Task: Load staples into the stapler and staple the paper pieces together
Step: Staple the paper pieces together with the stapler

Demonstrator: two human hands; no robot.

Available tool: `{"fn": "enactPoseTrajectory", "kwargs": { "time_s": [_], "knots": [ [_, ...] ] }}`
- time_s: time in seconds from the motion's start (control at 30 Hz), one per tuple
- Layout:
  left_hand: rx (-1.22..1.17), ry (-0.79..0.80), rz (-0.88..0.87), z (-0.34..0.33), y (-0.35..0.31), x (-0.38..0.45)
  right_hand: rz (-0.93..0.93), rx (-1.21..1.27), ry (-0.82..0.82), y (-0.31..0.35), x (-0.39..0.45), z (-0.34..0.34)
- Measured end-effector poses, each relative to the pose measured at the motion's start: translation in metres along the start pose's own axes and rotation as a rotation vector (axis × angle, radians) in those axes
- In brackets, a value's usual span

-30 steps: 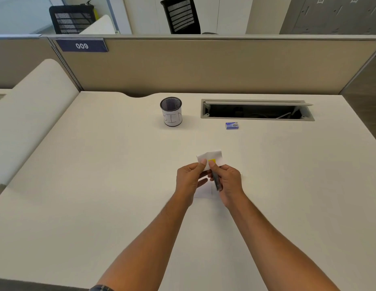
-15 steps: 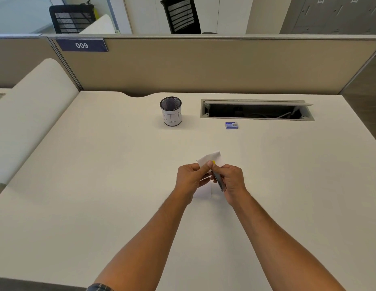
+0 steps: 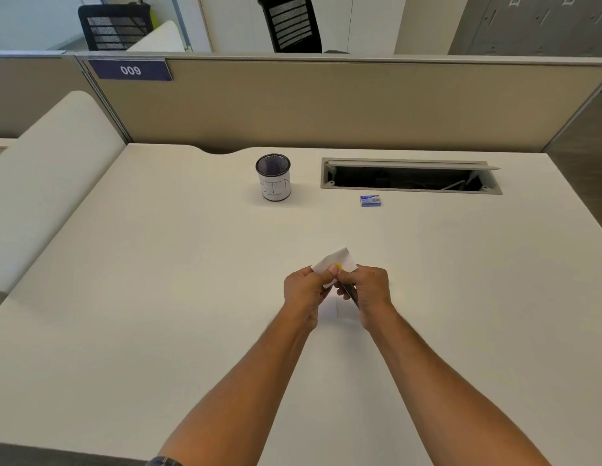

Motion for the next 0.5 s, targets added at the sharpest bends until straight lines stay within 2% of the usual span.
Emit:
{"fn": "enactPoseTrajectory", "kwargs": {
  "time_s": [0.1, 0.3, 0.5],
  "knots": [
    [0.071, 0.024, -0.034, -0.001, -0.004, 0.002, 0.022, -0.020, 0.058, -0.001, -0.002, 0.002],
    [0.131, 0.228, -0.100, 0.004, -0.011, 0.002, 0.064, 0.000, 0.197, 0.006, -0.006, 0.006],
    [0.087, 0.182, -0.144, 0.008, -0.012, 0.003, 0.076, 0.130, 0.225, 0.004, -0.004, 0.000]
  ]
}}
Point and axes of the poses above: each hand's wrist, its own x-axis towards the middle knuckle, its own z-axis out of the back of the hand, y = z × x, the point moved 2 cm from there along x, towards the middle knuckle, and after that the axes turned 9 degrees about y, right-handed, at the moved point
